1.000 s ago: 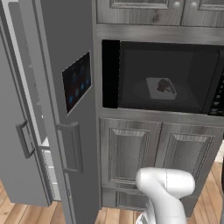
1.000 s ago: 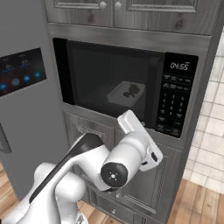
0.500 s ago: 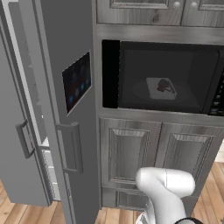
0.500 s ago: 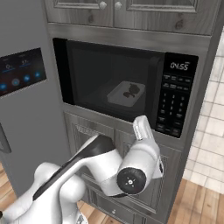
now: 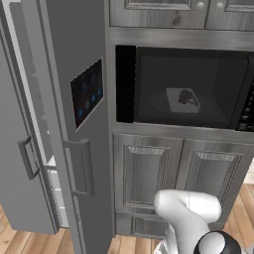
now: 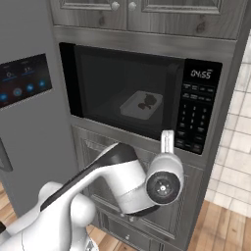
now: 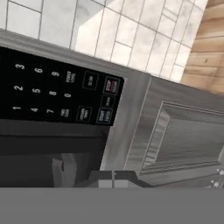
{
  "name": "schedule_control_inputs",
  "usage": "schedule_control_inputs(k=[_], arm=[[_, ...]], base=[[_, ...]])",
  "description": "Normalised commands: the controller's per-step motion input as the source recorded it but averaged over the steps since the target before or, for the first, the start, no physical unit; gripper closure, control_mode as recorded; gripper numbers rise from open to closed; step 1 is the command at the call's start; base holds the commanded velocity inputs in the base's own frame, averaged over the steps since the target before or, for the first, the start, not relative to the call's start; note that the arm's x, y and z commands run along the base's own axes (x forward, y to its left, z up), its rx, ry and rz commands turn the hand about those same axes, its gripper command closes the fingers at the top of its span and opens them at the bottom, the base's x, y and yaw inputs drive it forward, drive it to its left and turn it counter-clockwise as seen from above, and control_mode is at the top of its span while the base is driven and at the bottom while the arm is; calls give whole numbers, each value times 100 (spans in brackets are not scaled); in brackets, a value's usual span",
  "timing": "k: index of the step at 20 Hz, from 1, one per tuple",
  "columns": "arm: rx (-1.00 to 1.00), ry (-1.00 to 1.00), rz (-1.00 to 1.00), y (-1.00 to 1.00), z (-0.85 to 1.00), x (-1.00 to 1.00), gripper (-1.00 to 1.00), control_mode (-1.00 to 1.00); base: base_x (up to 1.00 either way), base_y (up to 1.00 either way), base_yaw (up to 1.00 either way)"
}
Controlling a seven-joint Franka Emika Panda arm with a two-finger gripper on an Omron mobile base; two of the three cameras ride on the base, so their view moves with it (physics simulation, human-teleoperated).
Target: Place the tupperware containing the shrimp and garlic meal in the microwave. Close the microwave door and press the start button to reheat the meal.
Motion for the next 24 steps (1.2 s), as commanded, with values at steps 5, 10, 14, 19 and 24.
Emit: schedule_control_inputs(k=[5, 10, 14, 19, 24], arm=[[15, 0, 0, 21, -2, 1, 100, -100], [2, -21, 0, 30, 0, 7, 100, -100], [0, -18, 0, 21, 0, 20, 100, -100], [4, -3, 0, 2, 0, 32, 100, -100], [8, 0, 0, 0, 0, 31, 100, -100]], base=[[0, 0, 0], [0, 0, 0], [0, 0, 0], [0, 0, 0], [0, 0, 0]])
